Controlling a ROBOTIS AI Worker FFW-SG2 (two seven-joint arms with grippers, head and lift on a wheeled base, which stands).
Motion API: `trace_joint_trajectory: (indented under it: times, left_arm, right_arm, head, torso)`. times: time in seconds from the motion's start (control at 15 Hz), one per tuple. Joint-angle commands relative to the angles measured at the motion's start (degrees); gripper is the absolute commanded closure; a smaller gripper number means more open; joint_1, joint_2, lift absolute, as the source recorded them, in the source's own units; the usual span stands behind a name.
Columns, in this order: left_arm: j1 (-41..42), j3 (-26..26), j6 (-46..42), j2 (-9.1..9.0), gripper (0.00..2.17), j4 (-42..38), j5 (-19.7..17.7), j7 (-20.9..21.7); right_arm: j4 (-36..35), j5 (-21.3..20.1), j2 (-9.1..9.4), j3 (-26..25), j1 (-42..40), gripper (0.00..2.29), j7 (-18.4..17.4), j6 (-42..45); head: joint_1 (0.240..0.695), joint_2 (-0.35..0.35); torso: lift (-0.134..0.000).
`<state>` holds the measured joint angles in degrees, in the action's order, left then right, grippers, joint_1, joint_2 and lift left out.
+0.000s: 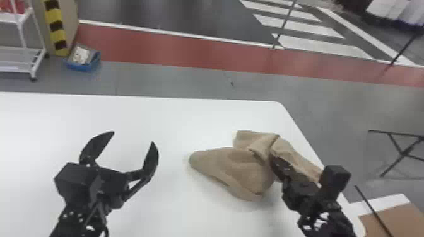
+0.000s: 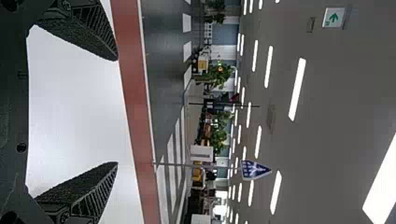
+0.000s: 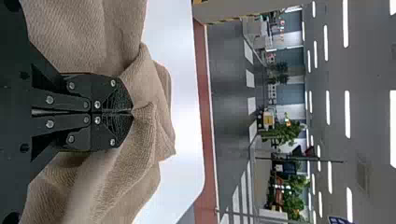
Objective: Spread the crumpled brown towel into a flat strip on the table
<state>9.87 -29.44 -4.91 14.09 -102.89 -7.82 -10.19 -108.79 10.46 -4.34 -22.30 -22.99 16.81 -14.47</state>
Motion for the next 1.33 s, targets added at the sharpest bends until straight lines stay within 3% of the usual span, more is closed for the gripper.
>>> trace_joint_trajectory:
  times: [0.0,0.2,0.53,0.67,0.73,0.93,1.27]
  left_arm:
    - [1.6,2.9,-2.5,0.24,0.09,-0.9,0.0,-0.3]
    - [1.7,5.3,-2.7,0.42,0.09,-1.1,-0.7,-0.4]
    - [1.8,6.1,-4.1,0.42,0.09,-1.1,-1.0,-1.4]
    - [1.8,6.1,-3.9,0.5,0.09,-1.0,-1.0,-1.4]
    - [2.0,6.3,-4.1,0.68,0.09,-1.1,-1.0,-1.4]
    - [2.3,7.5,-4.1,0.94,0.08,-0.9,-0.9,-1.3]
    - [4.1,8.6,-3.9,2.0,0.08,-1.3,-0.7,-1.1]
  right_arm:
    - [0.2,-1.9,0.03,5.1,1.5,1.76,-0.8,-2.4]
    - [-2.7,-4.4,0.03,13.8,2.0,1.77,-1.7,-6.2]
    - [-7.7,-6.2,-0.23,26.7,2.0,1.76,-2.8,-8.3]
    - [-10.2,-10.4,-0.32,28.7,1.5,1.76,-4.3,-6.8]
    - [-10.8,-10.8,-0.41,27.7,1.3,1.76,-4.5,-4.8]
    - [-10.8,-8.5,-0.5,19.0,1.3,1.76,-5.1,-3.1]
    - [-4.8,-2.4,-2.87,6.5,3.1,1.77,-3.3,1.1]
  head:
    - [0.695,-0.35]
    - [0.695,-0.331]
    - [0.695,-0.137]
    - [0.695,-0.085]
    - [0.695,-0.051]
    - [0.695,-0.063]
    - [0.695,-0.197]
  torso:
    - [-0.124]
    - [-0.124]
    - [-0.124]
    - [-0.124]
    - [-0.124]
    - [-0.124]
    - [-0.124]
